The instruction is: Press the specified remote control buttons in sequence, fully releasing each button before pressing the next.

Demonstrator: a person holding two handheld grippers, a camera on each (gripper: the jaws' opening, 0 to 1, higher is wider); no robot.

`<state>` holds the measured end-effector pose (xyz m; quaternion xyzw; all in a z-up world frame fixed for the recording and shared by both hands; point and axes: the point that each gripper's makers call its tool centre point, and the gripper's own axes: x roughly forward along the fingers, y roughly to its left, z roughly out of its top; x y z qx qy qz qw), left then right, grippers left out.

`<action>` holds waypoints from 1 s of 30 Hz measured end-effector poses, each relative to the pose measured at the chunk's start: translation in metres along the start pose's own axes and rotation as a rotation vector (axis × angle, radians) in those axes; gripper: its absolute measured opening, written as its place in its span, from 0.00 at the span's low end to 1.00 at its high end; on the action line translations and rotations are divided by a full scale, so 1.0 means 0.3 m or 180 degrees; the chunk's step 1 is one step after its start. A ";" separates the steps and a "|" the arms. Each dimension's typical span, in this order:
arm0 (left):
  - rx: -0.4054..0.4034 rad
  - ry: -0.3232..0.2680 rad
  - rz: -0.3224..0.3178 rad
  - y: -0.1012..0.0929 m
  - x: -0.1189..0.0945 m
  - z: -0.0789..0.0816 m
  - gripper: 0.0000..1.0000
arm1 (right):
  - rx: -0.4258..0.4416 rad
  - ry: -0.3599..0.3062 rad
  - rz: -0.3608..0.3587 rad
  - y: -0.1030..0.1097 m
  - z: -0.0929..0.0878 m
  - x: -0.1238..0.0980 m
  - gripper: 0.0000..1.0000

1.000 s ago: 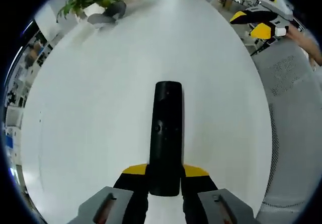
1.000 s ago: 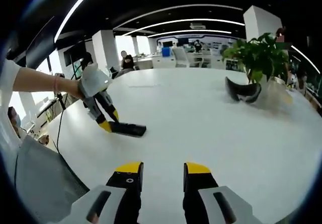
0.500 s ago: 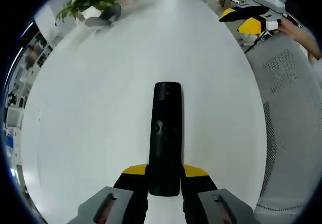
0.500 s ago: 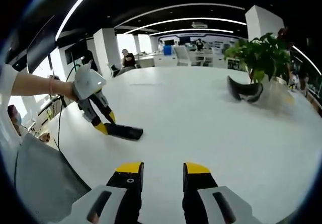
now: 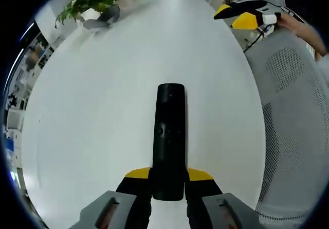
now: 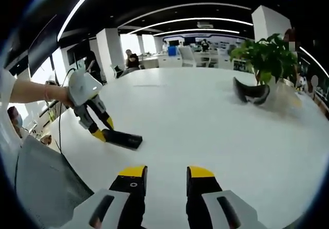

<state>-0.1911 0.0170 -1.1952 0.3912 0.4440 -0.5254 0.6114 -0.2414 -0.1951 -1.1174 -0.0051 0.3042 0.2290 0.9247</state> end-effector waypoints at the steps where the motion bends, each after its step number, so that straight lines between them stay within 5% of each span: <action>1: -0.0006 -0.0010 -0.0001 -0.006 -0.001 -0.001 0.23 | -0.0004 0.0006 0.0002 0.000 -0.001 0.000 0.28; 30: -0.0036 -0.0074 0.0014 -0.175 -0.007 -0.019 0.23 | -0.0047 0.0045 0.0068 0.015 -0.007 0.005 0.27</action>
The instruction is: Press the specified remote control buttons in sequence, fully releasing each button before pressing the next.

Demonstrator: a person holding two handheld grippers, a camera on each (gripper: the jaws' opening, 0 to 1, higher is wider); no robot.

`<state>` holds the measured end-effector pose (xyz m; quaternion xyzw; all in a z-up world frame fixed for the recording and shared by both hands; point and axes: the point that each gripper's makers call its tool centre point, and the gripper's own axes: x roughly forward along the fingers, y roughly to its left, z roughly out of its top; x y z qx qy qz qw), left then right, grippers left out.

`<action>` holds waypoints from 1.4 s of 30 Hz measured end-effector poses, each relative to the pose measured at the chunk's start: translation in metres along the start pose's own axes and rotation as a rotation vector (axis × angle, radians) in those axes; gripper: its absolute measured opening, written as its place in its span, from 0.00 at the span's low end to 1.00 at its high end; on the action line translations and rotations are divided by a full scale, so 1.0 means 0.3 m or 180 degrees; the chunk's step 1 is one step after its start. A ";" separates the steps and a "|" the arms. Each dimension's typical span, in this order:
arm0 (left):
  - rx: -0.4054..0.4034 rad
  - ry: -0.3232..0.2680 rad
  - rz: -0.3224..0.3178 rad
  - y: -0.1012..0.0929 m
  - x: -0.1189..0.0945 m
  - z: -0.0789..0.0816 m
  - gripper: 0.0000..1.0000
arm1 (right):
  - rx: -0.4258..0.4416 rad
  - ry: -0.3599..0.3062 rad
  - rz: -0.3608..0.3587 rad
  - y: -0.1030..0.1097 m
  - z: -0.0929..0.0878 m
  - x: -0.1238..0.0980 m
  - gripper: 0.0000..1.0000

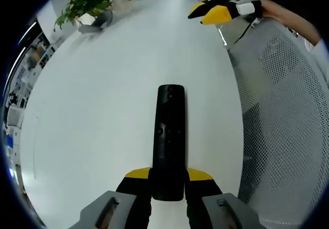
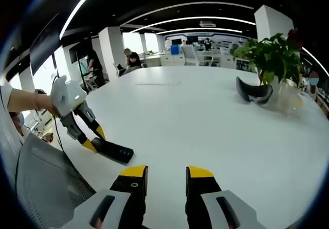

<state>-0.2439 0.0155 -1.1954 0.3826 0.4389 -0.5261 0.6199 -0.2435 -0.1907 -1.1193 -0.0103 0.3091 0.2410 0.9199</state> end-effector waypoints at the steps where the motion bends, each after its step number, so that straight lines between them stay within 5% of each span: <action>1: -0.0007 -0.0002 0.0000 -0.005 0.000 -0.001 0.23 | -0.0004 0.0001 0.0002 0.001 0.000 0.000 0.27; 18: -0.0095 -0.0167 0.0026 -0.064 -0.006 -0.004 0.23 | -0.0094 0.0098 0.0049 0.014 -0.014 0.005 0.25; 32: -0.0443 -0.0854 0.0163 -0.083 -0.013 -0.010 0.24 | -0.0388 0.0371 0.0132 0.050 -0.049 0.024 0.22; 42: -0.0225 -0.1149 0.0046 -0.090 -0.013 0.002 0.24 | -0.0880 0.0671 0.0814 0.209 -0.077 0.051 0.16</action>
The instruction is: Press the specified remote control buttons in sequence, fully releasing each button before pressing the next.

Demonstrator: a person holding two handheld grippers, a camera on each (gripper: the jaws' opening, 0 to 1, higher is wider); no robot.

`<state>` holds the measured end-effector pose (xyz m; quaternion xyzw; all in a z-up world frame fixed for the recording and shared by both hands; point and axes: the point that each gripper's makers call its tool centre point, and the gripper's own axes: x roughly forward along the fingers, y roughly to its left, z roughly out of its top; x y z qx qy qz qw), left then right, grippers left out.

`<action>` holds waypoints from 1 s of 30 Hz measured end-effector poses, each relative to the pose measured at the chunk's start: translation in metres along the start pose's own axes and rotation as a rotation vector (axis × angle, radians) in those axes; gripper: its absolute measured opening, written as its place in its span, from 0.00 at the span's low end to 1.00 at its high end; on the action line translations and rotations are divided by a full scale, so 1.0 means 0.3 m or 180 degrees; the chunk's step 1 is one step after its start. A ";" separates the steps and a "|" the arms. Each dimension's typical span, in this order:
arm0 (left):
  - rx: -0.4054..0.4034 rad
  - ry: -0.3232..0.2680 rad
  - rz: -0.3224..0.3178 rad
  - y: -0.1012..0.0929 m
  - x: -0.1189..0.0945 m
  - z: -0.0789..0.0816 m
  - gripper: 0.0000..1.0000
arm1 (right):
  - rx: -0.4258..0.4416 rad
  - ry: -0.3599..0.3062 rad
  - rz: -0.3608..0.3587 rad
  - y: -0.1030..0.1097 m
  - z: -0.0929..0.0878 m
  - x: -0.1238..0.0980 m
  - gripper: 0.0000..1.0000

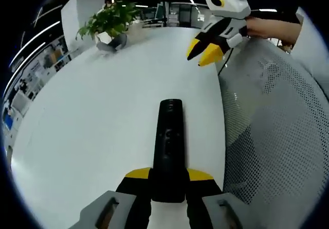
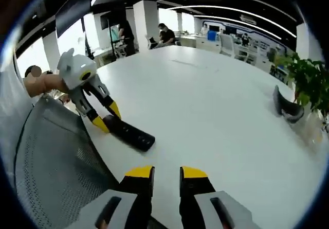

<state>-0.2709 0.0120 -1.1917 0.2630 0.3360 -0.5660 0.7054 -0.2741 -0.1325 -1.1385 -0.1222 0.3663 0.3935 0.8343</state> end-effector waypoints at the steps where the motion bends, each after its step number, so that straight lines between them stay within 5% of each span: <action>1: 0.0121 -0.0054 -0.0096 -0.012 -0.002 0.002 0.24 | -0.0015 0.0000 0.0021 0.004 0.002 0.001 0.16; 4: 0.0355 -0.0119 -0.0290 -0.035 -0.002 0.006 0.24 | -0.0135 0.0024 0.0203 0.029 0.023 0.016 0.14; 18: 0.0371 -0.0106 -0.0323 -0.039 -0.005 0.005 0.24 | -0.1067 0.0631 0.0878 0.140 0.022 0.152 0.00; 27: 0.0387 -0.0064 -0.0326 -0.045 -0.003 0.005 0.24 | -0.1179 0.0900 0.0906 0.126 0.001 0.197 0.00; 30: 0.0363 -0.0063 -0.0321 -0.046 -0.002 0.004 0.24 | -0.1423 0.1186 0.0796 0.106 -0.046 0.189 0.00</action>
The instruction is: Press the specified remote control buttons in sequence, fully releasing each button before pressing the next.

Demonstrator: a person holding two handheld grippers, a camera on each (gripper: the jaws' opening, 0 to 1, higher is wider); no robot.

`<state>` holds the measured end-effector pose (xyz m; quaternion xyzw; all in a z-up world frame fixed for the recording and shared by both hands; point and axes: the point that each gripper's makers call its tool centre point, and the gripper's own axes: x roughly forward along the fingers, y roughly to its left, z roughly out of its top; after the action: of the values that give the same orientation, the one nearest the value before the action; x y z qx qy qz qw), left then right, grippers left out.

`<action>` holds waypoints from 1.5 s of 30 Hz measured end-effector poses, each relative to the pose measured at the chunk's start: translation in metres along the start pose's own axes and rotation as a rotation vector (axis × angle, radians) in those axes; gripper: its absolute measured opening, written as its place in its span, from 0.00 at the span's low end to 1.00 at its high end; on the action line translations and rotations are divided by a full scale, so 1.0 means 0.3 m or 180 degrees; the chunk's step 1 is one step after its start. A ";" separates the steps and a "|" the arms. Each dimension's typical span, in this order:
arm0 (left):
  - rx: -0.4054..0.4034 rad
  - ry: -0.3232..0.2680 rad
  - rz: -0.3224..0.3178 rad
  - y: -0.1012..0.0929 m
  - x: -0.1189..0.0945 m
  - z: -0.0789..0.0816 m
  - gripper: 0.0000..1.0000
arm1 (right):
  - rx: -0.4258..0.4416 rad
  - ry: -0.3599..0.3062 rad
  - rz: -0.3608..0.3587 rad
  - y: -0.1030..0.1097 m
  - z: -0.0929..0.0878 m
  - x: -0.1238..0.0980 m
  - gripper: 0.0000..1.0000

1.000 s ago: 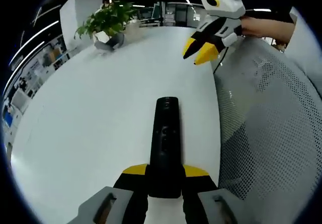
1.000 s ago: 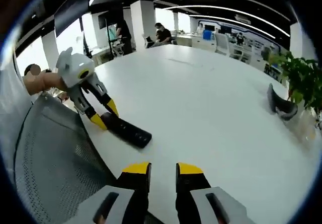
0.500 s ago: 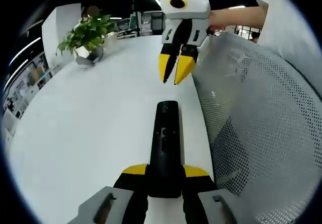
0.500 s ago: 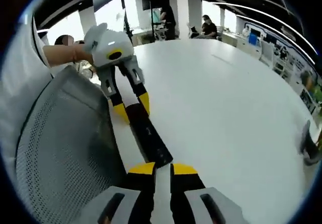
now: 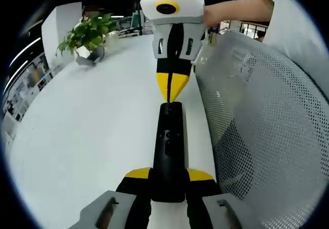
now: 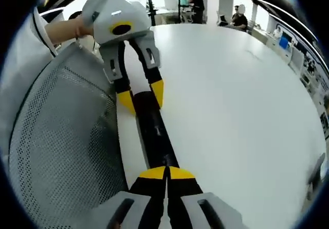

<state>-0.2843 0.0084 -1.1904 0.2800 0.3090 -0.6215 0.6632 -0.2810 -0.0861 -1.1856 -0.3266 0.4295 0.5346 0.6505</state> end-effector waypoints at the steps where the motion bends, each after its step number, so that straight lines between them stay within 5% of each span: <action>1: -0.0012 -0.0004 0.0006 0.001 0.000 0.000 0.24 | -0.0088 -0.0109 0.0070 0.010 0.022 0.007 0.00; 5: -0.0069 -0.0043 0.0031 0.001 0.002 0.002 0.25 | -0.0309 0.0018 -0.0003 0.010 0.016 0.015 0.00; 8: -0.0553 -0.0257 -0.0026 -0.018 0.002 0.022 0.33 | -0.0643 0.0175 -0.0151 0.008 0.020 0.016 0.00; 12: -0.0406 -0.0155 0.0349 0.026 0.007 0.011 0.26 | -0.1266 0.0447 -0.0396 0.018 0.021 0.020 0.00; 16: -0.0313 -0.0072 0.0337 0.011 0.016 0.009 0.26 | -0.0728 0.0230 -0.0426 0.009 0.025 0.019 0.00; 19: -0.0323 -0.0156 0.0302 0.011 0.017 0.010 0.25 | -0.0002 -0.0174 -0.0240 0.000 0.033 0.008 0.00; 21: -0.0322 -0.0206 0.0301 0.011 0.016 0.009 0.25 | 0.0175 -0.0297 -0.0104 0.002 0.031 -0.003 0.00; 26: -0.0237 -0.0251 0.0247 0.001 0.019 0.025 0.24 | -0.0157 -0.0214 -0.0124 0.010 0.043 -0.007 0.00; 45: -0.0137 -0.0374 0.0151 -0.016 0.024 0.027 0.24 | -0.0586 -0.0053 0.0010 0.017 0.053 0.019 0.00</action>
<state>-0.2883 -0.0029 -1.1905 0.2360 0.2762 -0.6142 0.7006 -0.2824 -0.0685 -1.1838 -0.3798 0.3736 0.5756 0.6204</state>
